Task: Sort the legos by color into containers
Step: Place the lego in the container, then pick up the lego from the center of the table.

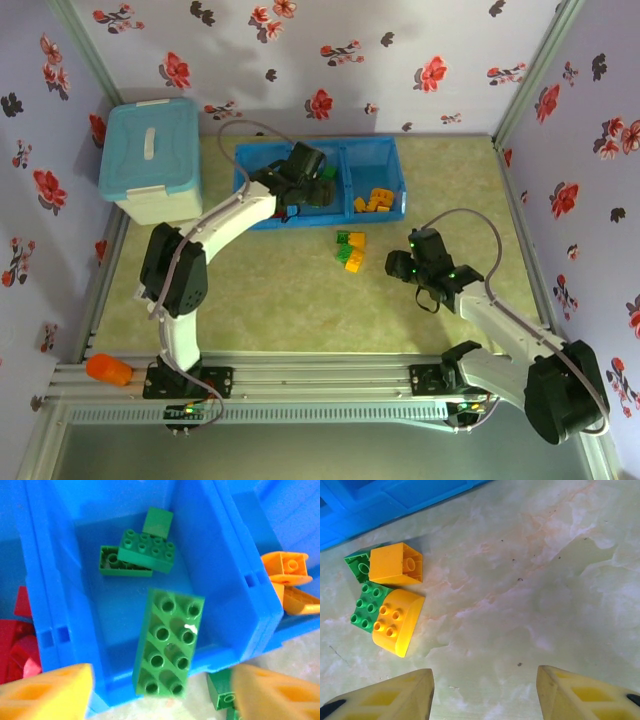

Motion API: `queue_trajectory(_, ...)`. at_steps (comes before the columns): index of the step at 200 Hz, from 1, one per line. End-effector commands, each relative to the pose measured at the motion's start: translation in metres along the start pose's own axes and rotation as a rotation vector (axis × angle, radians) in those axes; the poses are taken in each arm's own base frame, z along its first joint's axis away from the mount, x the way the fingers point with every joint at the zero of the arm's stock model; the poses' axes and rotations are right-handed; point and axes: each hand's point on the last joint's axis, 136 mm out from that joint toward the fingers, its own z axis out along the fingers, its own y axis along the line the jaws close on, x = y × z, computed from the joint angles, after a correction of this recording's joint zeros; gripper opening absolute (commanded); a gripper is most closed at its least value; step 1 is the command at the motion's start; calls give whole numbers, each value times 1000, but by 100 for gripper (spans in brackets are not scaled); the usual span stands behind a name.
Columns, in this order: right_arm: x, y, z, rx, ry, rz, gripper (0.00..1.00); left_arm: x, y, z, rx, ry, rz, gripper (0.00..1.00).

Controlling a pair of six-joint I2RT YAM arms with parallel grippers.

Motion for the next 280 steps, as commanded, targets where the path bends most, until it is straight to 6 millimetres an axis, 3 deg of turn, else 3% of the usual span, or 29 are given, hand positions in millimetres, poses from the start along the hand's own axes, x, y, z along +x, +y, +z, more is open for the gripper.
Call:
queue_trajectory(1, 6, -3, -2, 5, 19, 16, 56, 3, 6, -7, -28, 26, 54, 81)
queue_trajectory(35, 5, 6, 2, -31, 30, 8, 57, 24, 9, -25, -6, 0, 36, 80)
queue_trajectory(96, 0, 41, 16, -52, 71, -65, 63, 93, 11, -63, 70, -48, 7, 78)
queue_trajectory(151, 9, 81, 46, -55, 155, -156, 66, 150, 38, -89, 91, -52, -89, 77)
queue_trajectory(195, 21, 88, 73, 20, 218, -182, 68, 186, 53, -95, 94, -33, -142, 76)
queue_trajectory(232, 31, 94, 91, 57, 254, -205, 68, 199, 59, -94, 82, -25, -151, 75)
queue_trajectory(280, 33, 72, 99, 180, 251, -202, 63, 198, 61, -95, 73, -35, -140, 73)
